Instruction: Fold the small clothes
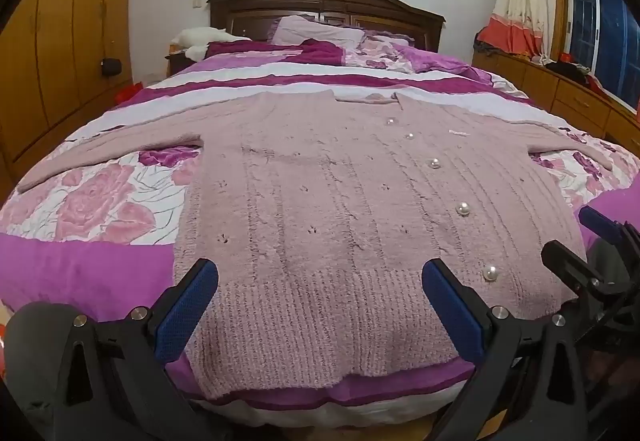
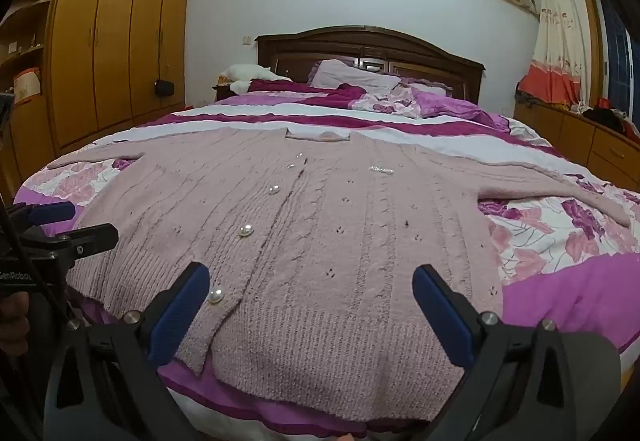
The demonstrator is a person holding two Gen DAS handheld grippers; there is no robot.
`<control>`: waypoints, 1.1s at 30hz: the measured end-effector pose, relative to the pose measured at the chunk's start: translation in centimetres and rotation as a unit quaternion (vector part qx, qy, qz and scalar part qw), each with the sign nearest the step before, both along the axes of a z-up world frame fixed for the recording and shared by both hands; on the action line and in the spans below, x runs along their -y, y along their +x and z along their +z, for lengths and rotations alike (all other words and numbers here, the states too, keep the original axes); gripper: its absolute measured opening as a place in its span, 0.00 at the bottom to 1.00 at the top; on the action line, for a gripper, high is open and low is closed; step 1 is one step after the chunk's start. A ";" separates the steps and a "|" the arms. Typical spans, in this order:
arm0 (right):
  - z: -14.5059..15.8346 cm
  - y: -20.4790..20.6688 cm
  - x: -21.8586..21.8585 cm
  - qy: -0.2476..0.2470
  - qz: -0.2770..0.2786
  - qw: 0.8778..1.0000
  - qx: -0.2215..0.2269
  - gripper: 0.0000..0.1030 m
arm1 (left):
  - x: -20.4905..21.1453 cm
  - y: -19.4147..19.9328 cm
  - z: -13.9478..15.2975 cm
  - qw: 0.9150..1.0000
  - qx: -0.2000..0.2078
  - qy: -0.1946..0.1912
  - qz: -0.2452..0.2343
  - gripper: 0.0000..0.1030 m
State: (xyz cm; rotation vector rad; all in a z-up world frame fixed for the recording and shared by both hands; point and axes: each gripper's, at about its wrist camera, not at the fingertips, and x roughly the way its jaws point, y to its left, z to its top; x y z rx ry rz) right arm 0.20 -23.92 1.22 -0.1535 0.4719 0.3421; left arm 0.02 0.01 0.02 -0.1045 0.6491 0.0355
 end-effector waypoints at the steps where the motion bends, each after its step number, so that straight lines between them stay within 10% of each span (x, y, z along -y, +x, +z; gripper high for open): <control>1: 0.0 0.0 0.0 0.000 0.000 1.000 -0.001 1.00 | 0.0 0.0 0.0 1.000 0.001 -0.001 -0.001 0.82; 33: -0.6 0.3 -0.3 0.009 0.010 1.000 -0.025 1.00 | 0.3 0.0 0.0 1.000 0.002 0.015 0.007 0.82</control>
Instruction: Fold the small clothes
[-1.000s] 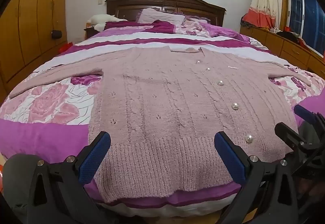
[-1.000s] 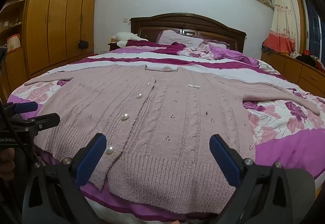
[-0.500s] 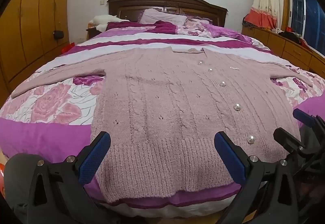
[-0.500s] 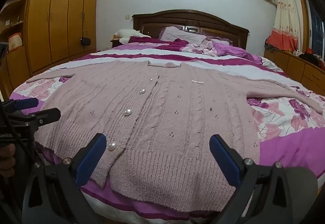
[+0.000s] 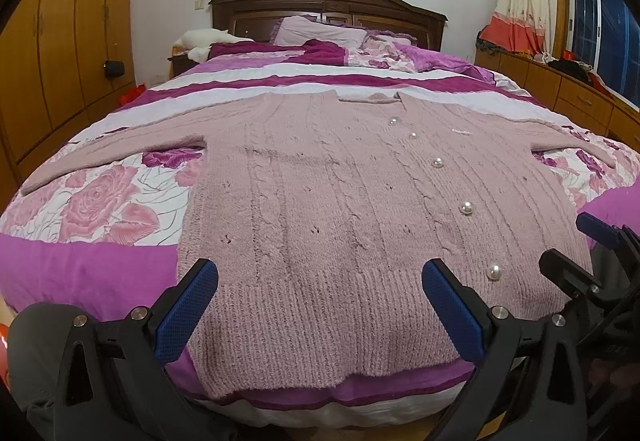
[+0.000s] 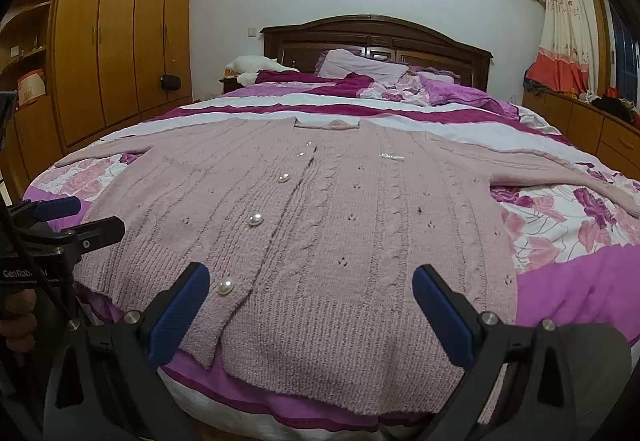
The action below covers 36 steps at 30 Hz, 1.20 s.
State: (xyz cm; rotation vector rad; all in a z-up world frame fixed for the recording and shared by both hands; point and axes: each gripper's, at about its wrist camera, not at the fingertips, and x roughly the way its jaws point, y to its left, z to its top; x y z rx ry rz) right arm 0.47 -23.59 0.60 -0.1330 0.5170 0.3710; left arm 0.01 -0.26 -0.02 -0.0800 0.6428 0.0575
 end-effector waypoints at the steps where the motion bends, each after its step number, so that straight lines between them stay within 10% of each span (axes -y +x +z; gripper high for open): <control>1: 0.0 0.0 0.0 0.000 0.001 1.000 0.000 1.00 | 0.0 0.0 0.0 1.000 0.000 0.001 0.000 0.82; 36: 0.1 0.6 0.6 0.007 -0.006 1.000 -0.011 1.00 | -0.5 0.3 -0.1 1.000 -0.004 0.000 0.003 0.82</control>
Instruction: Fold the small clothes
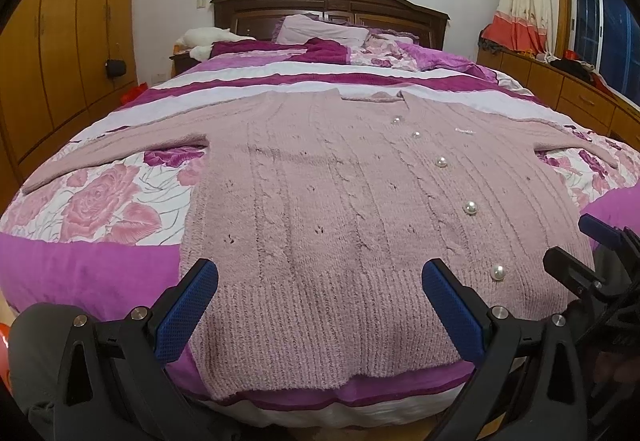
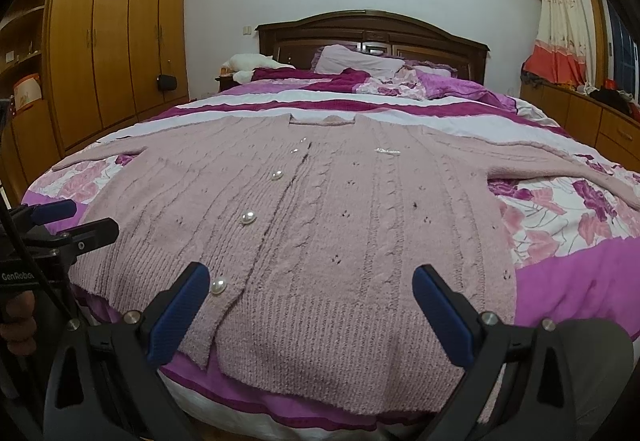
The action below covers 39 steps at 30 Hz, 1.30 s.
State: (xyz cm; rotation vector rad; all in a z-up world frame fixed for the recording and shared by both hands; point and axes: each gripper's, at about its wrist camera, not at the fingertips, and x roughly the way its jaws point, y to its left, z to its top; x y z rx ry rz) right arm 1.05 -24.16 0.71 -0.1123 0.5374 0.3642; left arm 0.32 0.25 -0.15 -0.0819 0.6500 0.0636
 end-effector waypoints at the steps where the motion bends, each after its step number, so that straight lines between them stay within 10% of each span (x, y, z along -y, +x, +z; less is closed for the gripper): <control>1: 0.0 0.0 0.0 0.001 0.000 1.000 0.000 1.00 | 0.0 0.0 0.0 1.000 0.000 0.000 0.000 0.82; 39: -0.5 0.4 -1.2 -0.028 -0.001 1.000 -0.009 1.00 | -0.3 0.4 -0.3 1.000 -0.012 -0.007 0.009 0.82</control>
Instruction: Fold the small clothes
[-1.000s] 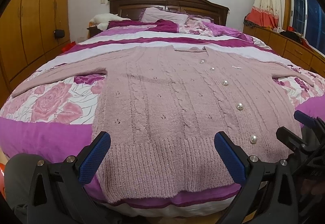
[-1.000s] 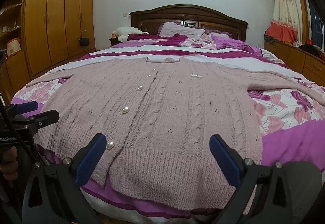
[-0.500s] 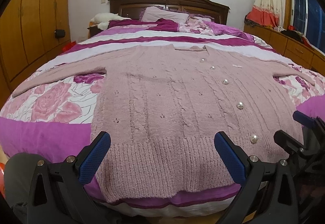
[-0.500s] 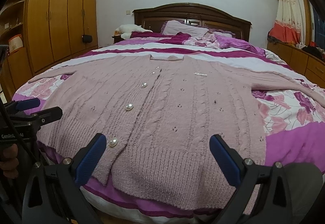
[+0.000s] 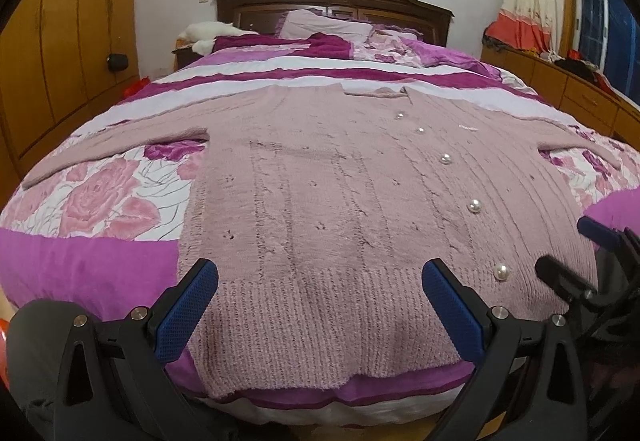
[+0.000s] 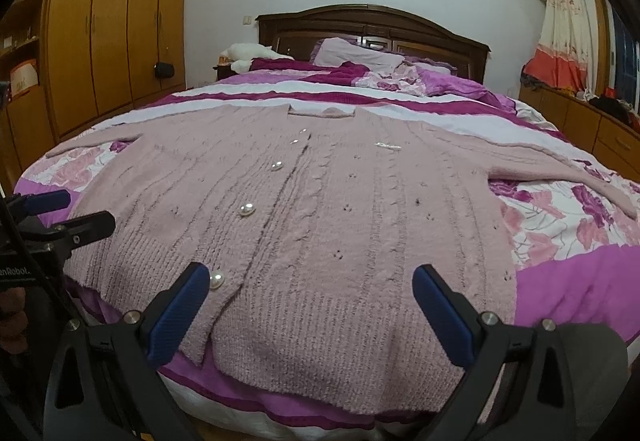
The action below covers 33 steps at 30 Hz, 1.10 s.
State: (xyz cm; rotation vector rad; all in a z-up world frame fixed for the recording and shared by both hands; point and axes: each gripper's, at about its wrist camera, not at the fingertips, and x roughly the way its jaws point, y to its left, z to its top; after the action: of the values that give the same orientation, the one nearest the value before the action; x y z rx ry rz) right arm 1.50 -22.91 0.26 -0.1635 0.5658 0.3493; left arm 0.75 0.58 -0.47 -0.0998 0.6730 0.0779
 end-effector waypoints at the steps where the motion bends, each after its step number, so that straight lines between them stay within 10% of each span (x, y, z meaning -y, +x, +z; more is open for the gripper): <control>1: -0.1 0.2 -0.3 -0.003 0.006 1.000 -0.005 1.00 | -0.3 0.2 0.0 1.000 -0.006 0.000 0.007 0.82; 33: 3.9 5.7 -27.6 0.002 0.218 0.976 -0.021 1.00 | -23.3 0.7 3.6 0.959 0.036 -0.211 0.183 0.82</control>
State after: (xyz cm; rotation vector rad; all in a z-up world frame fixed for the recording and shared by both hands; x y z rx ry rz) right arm 7.17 4.68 4.18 -0.2774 0.5685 0.7817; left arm 1.46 23.92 3.08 -0.6371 0.5844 0.2859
